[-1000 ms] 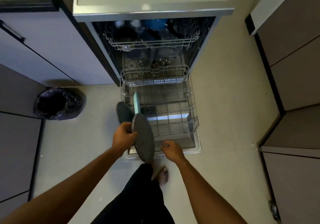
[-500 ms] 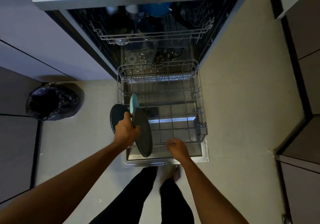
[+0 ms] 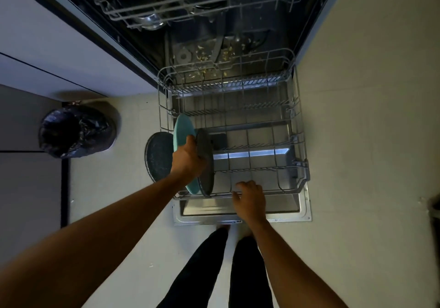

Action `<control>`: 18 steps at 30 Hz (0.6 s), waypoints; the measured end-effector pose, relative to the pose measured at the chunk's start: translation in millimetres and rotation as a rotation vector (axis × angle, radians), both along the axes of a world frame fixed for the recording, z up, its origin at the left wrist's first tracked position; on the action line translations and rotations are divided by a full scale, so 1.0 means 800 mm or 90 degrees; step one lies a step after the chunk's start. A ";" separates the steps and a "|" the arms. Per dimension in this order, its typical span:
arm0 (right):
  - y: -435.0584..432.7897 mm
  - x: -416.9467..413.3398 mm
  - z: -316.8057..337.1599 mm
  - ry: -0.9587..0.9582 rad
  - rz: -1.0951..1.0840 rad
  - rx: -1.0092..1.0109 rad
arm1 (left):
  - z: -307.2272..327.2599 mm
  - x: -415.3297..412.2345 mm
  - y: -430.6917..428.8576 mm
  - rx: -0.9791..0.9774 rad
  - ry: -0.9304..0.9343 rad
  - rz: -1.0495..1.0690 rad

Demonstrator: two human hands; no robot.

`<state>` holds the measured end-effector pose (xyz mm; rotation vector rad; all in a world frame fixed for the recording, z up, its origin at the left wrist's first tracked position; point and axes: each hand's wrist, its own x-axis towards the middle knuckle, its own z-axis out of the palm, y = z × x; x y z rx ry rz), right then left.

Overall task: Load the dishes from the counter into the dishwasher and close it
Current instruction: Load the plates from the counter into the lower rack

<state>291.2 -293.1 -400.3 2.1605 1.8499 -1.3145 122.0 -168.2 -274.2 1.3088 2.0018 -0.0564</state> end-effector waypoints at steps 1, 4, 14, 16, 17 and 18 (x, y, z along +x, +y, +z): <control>-0.001 0.000 -0.004 -0.002 0.006 0.006 | -0.006 0.002 -0.001 -0.004 0.004 -0.002; -0.005 -0.001 -0.017 0.013 0.002 0.032 | -0.019 0.009 -0.004 -0.008 0.020 -0.008; -0.011 0.009 -0.042 0.027 0.018 0.019 | -0.051 0.030 0.001 -0.061 0.063 0.009; -0.011 0.008 -0.047 0.038 0.017 0.015 | -0.051 0.023 0.005 -0.065 0.063 0.008; -0.010 0.010 -0.048 0.039 0.012 0.013 | -0.051 0.022 0.009 -0.061 0.055 0.013; -0.009 0.010 -0.048 0.039 0.012 0.011 | -0.049 0.019 0.012 -0.058 0.052 0.014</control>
